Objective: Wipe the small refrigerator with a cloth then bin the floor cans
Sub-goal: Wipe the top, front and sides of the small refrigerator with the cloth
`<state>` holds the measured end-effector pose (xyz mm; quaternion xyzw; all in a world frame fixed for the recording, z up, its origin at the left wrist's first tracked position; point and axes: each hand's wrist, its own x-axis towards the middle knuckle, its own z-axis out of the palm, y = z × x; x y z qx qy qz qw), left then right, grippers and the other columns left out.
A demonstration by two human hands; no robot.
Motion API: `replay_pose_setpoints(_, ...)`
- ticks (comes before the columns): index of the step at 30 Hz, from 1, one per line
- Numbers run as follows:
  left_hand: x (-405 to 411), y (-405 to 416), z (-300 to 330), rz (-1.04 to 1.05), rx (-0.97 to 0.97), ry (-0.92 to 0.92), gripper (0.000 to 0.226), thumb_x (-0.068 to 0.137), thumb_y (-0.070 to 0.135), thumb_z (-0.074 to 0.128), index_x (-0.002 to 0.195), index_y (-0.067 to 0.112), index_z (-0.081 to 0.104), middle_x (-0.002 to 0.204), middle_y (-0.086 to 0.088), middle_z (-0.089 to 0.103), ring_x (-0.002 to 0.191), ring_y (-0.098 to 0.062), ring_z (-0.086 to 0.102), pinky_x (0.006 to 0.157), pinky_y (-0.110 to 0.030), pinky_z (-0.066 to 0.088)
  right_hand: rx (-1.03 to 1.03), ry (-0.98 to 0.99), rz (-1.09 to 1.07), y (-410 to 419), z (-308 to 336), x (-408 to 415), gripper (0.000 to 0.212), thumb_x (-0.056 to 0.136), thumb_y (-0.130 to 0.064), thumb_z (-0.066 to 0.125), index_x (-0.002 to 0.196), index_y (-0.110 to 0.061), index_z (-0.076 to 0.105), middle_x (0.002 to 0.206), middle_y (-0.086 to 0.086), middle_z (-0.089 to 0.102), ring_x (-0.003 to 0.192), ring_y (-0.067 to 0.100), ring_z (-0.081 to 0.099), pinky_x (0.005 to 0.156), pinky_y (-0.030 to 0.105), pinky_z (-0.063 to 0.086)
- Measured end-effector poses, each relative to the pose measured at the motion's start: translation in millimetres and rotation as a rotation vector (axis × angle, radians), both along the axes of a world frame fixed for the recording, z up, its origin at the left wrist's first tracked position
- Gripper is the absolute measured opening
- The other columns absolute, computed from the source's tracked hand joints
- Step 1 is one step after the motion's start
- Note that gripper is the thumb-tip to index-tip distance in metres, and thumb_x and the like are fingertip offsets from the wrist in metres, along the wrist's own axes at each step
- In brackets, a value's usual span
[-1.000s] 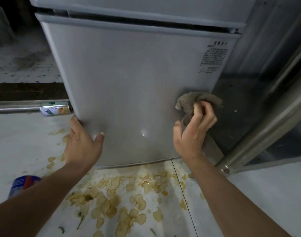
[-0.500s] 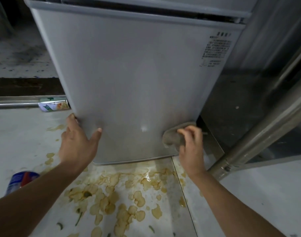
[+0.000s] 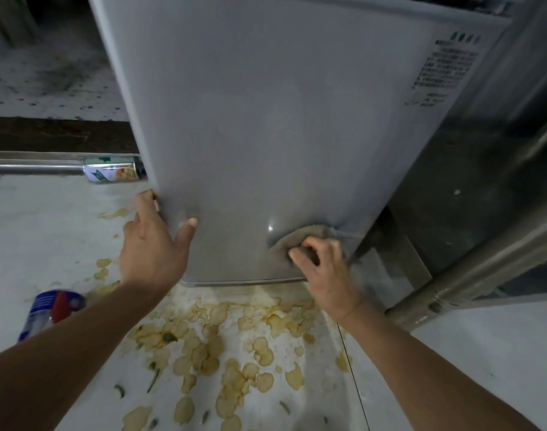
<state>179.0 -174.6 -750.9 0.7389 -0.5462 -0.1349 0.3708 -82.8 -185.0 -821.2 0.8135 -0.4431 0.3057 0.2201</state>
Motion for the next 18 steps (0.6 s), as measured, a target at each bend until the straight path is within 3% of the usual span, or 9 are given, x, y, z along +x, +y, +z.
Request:
replay_pose_setpoints(2,2,-1,1,-0.014,0.017,0.015,0.047,0.085,0.043,0.059,0.116,0.029,0.026,0.124,-0.014,0.055,0.108,-0.041,0.053,0.084,-0.055,0.049,0.124,0.04,0.038,3,4,-5,0.031,0.08,-0.003,0.051,0.106,-0.015,0.064,0.109,0.007,0.039,0.092,0.025,0.041,0.071,0.038,0.056)
replay_pose_setpoints(4,6,-2,2,-0.041,0.033,0.04,0.047,0.086,0.04,0.058,0.118,0.026,0.027,0.123,-0.012,0.056,0.108,-0.039,0.054,0.086,-0.052,0.049,0.213,-0.055,0.053,6,20,-2,0.029,0.085,-0.008,0.044,0.1,-0.008,0.069,0.104,0.012,0.048,0.091,0.023,0.045,0.073,0.037,0.056)
replay_pose_setpoints(7,14,0,1,-0.081,0.028,0.088,0.045,0.089,0.034,0.056,0.124,0.023,0.03,0.119,-0.006,0.058,0.103,-0.03,0.058,0.085,-0.046,0.05,0.073,-0.326,-0.001,3,57,17,0.026,0.073,0.008,0.06,0.096,-0.001,0.068,0.094,0.019,0.053,0.09,0.023,0.049,0.08,0.027,0.048)
replay_pose_setpoints(10,19,3,0,-0.092,0.038,0.075,0.033,0.091,0.033,0.054,0.117,0.023,0.036,0.115,-0.003,0.059,0.097,-0.024,0.058,0.081,-0.046,0.052,-0.084,-0.577,-0.018,-3,86,45,0.031,0.072,0.013,0.06,0.099,-0.003,0.064,0.098,0.019,0.05,0.092,0.022,0.049,0.084,0.025,0.043)
replay_pose_setpoints(12,20,1,-2,-0.092,0.023,0.03,0.025,0.091,0.032,0.053,0.11,0.021,0.039,0.109,-0.003,0.061,0.094,-0.025,0.059,0.079,-0.046,0.053,-0.16,-0.623,-0.01,-6,84,61,0.035,0.077,0.011,0.058,0.107,-0.009,0.057,0.105,0.015,0.045,0.092,0.025,0.05,0.083,0.028,0.044)
replay_pose_setpoints(15,21,-3,-5,-0.091,-0.033,-0.021,0.021,0.091,0.029,0.054,0.102,0.02,0.039,0.097,-0.002,0.061,0.088,-0.027,0.061,0.071,-0.041,0.05,-0.109,-0.47,0.02,-7,55,75,0.029,0.087,-0.006,0.06,0.107,-0.026,0.056,0.105,-0.001,0.044,0.092,0.016,0.048,0.077,0.035,0.047)
replay_pose_setpoints(16,22,-4,-6,-0.097,-0.044,-0.029,0.021,0.09,0.028,0.054,0.1,0.019,0.039,0.094,0.0,0.06,0.087,-0.027,0.061,0.07,-0.039,0.049,-0.056,-0.338,0.075,-7,43,75,0.028,0.087,-0.009,0.062,0.104,-0.03,0.062,0.104,-0.005,0.045,0.092,0.012,0.046,0.075,0.036,0.052)
replay_pose_setpoints(18,24,-4,-7,-0.108,-0.049,-0.023,0.021,0.09,0.029,0.055,0.099,0.019,0.039,0.091,0.002,0.059,0.087,-0.027,0.061,0.07,-0.039,0.048,-0.074,0.062,0.223,-6,25,73,0.03,0.083,-0.005,0.059,0.102,-0.024,0.073,0.111,0.002,0.041,0.093,0.019,0.044,0.072,0.036,0.056)
